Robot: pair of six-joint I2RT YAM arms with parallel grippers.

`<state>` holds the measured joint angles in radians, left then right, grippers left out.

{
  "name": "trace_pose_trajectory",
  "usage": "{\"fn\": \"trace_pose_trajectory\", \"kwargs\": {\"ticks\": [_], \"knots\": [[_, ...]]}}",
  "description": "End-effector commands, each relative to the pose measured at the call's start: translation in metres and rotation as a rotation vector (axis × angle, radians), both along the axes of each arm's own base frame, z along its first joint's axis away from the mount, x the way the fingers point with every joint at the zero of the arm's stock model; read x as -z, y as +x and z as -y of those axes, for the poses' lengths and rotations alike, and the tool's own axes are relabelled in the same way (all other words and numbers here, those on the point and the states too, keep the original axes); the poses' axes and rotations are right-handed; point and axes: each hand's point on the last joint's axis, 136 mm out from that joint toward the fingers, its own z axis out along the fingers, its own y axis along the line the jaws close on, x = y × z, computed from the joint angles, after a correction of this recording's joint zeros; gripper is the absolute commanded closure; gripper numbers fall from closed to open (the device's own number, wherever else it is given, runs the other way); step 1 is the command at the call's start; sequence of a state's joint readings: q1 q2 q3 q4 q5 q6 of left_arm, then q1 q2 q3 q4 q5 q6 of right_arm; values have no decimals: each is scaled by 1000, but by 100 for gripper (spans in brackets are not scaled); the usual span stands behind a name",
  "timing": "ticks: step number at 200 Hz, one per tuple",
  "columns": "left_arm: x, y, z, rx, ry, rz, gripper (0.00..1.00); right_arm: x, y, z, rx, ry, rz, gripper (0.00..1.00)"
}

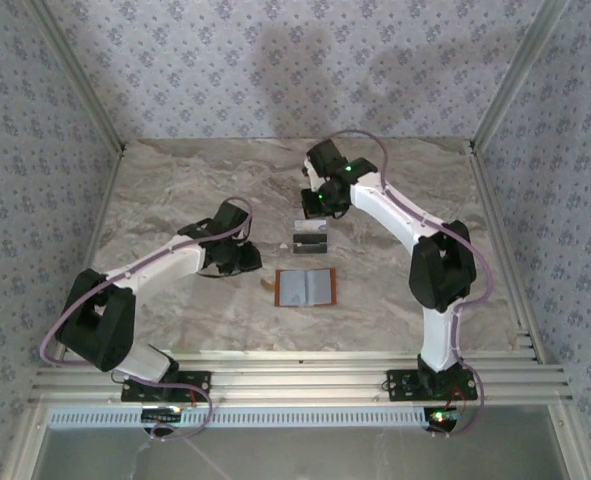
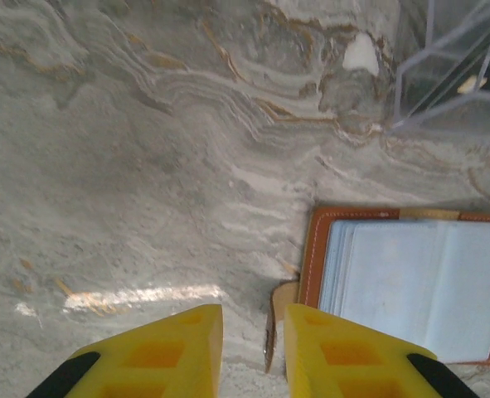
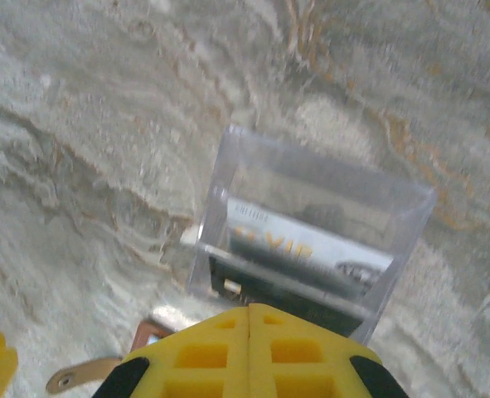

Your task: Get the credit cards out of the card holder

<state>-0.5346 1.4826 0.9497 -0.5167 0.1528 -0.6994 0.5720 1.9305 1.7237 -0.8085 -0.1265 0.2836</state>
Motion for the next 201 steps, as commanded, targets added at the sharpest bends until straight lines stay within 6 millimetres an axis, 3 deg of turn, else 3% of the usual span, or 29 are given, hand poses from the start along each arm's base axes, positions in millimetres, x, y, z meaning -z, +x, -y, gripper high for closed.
{"fn": "trace_pose_trajectory", "kwargs": {"ticks": [1, 43, 82, 142, 201], "knots": [[-10, 10, -2, 10, -36, 26, 73, 6, -39, 4, 9, -41, -74, 91], [-11, 17, -21, -22, -52, 25, 73, 30, -95, -20, -24, -34, -151, 86], [-10, 17, -29, -29, -58, 21, 73, 62, -127, -47, -44, -31, -214, 81], [-4, 11, -27, -25, -82, 5, 73, 97, -142, -78, -75, -38, -274, 76], [-4, 11, -25, -19, -89, 3, 73, 119, -144, -74, -66, -90, -306, 70]]}}
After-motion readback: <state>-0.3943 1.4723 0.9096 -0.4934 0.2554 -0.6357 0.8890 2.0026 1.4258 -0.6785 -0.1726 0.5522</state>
